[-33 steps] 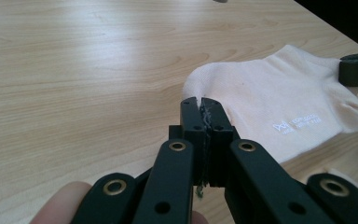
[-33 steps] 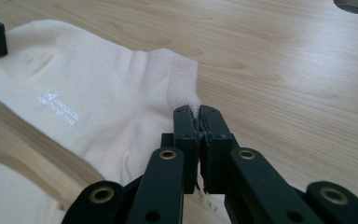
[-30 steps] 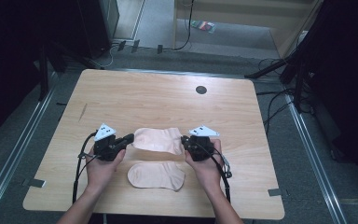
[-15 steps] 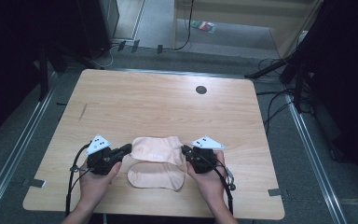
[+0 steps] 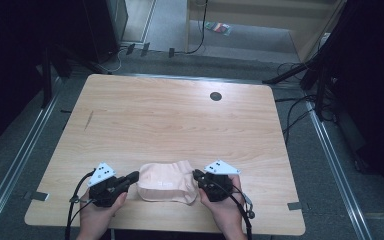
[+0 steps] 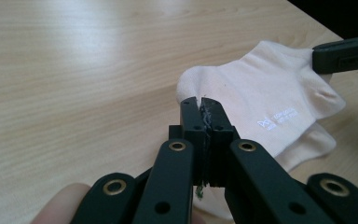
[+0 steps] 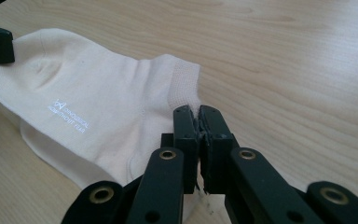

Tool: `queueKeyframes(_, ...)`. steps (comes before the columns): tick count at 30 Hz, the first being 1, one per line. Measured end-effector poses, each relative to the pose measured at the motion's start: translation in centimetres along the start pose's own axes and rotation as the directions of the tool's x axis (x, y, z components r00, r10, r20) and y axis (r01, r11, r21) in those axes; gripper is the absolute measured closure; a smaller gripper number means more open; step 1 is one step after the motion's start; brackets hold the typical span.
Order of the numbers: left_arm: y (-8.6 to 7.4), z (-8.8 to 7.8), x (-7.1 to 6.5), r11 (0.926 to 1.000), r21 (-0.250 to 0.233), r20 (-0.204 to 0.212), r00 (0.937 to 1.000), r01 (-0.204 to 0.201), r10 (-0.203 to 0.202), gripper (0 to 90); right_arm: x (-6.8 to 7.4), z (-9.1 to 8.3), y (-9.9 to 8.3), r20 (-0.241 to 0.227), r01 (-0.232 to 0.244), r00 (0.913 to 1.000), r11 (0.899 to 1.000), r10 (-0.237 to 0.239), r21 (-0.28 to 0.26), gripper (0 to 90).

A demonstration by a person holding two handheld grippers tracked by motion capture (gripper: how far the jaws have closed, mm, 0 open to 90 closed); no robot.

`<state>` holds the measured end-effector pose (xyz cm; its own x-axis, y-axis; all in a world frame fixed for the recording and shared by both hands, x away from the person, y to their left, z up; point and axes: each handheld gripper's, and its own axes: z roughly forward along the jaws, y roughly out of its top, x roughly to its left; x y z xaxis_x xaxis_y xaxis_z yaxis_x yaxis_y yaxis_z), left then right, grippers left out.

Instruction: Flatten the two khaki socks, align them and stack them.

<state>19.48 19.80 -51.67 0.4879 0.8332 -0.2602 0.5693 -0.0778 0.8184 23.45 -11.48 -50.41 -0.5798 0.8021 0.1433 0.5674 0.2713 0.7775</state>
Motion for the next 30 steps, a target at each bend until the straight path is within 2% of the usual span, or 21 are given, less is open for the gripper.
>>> queueKeyframes(2, -0.2, 0.0, 0.0, 1.0, 0.006, 0.003, 1.0, 0.004, -0.004, 89.7, 0.1, -0.1, -0.3, -0.004, -0.006, 1.0, 1.0, 0.006, 0.005, 87.1)
queueKeyframes(3, -0.6, -0.1, 0.0, 0.9996, 0.025, 0.01, 0.9999, 0.013, -0.014, 89.8, 0.1, -0.1, -0.5, -0.004, -0.007, 1.0, 1.0, 0.007, 0.01, 87.1)
queueKeyframes(9, -1.1, 0.0, -0.1, 0.9986, 0.05, 0.016, 0.9997, 0.015, -0.016, 89.8, 0.5, -0.3, -1.1, -0.009, -0.002, 1.0, 1.0, 0.002, 0.025, 87.1)
queueKeyframes(16, -1.7, 0.6, -0.5, 0.9967, 0.08, 0.02, 0.9998, -0.007, 0.005, 89.7, 0.4, -0.4, -2.0, 0.001, -0.013, 0.9999, 0.999, 0.013, 0.045, 87.1)
queueKeyframes(23, -2.0, 0.6, -0.7, 0.9951, 0.089, -0.026, 0.9987, -0.042, 0.045, 89.6, 0.6, 0.1, -2.4, 0.002, 0.006, 1.0, 0.999, -0.006, 0.042, 87.0)
queueKeyframes(30, -2.2, 1.0, -0.8, 0.9936, 0.095, -0.043, 0.9969, -0.062, 0.066, 89.5, 0.5, 0.5, -2.8, 0.008, 0.022, 0.9997, 0.999, -0.022, 0.047, 86.8)
